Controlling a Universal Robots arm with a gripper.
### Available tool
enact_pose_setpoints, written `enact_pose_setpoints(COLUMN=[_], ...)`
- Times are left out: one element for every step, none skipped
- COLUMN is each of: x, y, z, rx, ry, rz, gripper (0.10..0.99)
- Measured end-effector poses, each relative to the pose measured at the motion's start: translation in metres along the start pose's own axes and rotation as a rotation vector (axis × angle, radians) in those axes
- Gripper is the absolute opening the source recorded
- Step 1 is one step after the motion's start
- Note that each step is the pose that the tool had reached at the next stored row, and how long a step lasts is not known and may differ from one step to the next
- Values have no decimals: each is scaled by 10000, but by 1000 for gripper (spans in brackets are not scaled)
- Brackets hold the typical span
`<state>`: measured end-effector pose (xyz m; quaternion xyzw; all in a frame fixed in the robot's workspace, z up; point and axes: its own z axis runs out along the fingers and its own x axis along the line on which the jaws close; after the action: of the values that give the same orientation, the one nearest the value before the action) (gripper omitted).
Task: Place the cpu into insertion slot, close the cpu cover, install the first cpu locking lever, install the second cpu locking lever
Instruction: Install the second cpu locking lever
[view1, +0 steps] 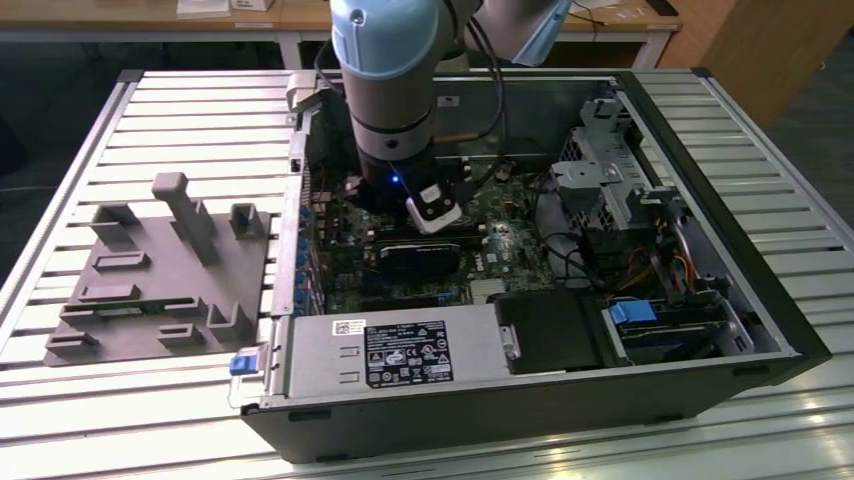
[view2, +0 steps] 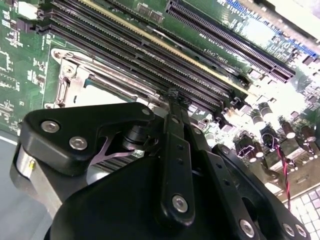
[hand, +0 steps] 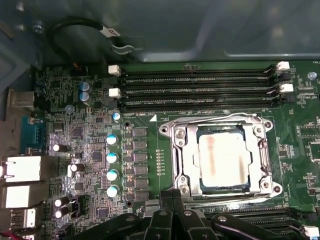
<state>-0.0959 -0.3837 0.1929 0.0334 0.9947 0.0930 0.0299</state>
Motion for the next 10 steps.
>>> enact_pose_setpoints(x=[1,1,1,1,3,5,6,7,7,8], y=[-1,-1,-2,-2,-3,-3,-3,-4,-4,-4], z=[3,6,6,6,7,10,12,13,14,14], rx=[14,24,27,28,26,24,23,23,22,26], ry=[3,6,9,12,14,18,22,27,31,34], rz=[-17,-35,-52,-68,-84,-103,-124,-145,-165,-182], gripper=[102,102,102,102,102,102,102,102,102,102])
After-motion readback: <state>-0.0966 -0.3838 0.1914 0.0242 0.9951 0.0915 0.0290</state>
